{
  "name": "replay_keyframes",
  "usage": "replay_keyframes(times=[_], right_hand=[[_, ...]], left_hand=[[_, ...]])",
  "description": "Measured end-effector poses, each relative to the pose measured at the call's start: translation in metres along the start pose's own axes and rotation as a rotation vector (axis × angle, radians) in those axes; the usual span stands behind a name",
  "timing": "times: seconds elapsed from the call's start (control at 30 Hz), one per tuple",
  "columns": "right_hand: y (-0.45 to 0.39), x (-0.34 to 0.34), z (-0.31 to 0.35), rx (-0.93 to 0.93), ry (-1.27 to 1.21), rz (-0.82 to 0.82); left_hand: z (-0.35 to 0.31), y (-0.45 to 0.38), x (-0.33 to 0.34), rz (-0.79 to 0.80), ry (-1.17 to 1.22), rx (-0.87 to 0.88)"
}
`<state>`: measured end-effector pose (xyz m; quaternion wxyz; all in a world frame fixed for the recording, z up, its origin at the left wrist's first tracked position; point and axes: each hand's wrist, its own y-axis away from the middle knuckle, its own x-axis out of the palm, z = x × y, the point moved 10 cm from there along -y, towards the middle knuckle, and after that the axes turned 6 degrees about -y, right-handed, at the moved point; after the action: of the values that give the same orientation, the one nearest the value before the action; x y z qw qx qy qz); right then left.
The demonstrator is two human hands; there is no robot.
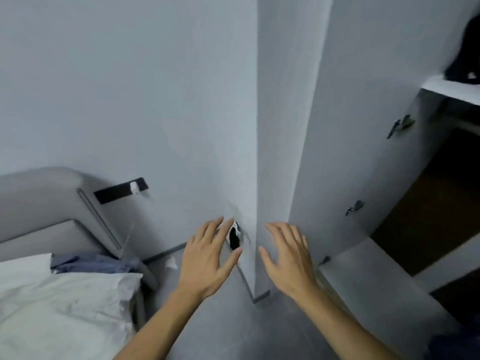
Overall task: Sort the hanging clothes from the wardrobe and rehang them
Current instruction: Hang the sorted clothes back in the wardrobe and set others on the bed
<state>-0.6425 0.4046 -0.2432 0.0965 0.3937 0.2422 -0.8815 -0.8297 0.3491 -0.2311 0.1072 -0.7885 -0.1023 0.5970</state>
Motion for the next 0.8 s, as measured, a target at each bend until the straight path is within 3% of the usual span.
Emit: replay_keyframes(times=[0.3,0.57,0.8], right_hand=[[-0.028,0.186,0.207,-0.216,-0.073,0.214],[-0.032,0.322,0.357,-0.468,-0.182,0.430],[-0.052,0.435,0.449,-0.674,-0.287,0.596]], left_hand=[[0.255,0.152,-0.098,-0.088,-0.121,-0.446],[0.394,0.276,-0.148,-0.146,-0.190,-0.828],[0.475,0.360,-0.172,-0.184,-0.254,-1.145]])
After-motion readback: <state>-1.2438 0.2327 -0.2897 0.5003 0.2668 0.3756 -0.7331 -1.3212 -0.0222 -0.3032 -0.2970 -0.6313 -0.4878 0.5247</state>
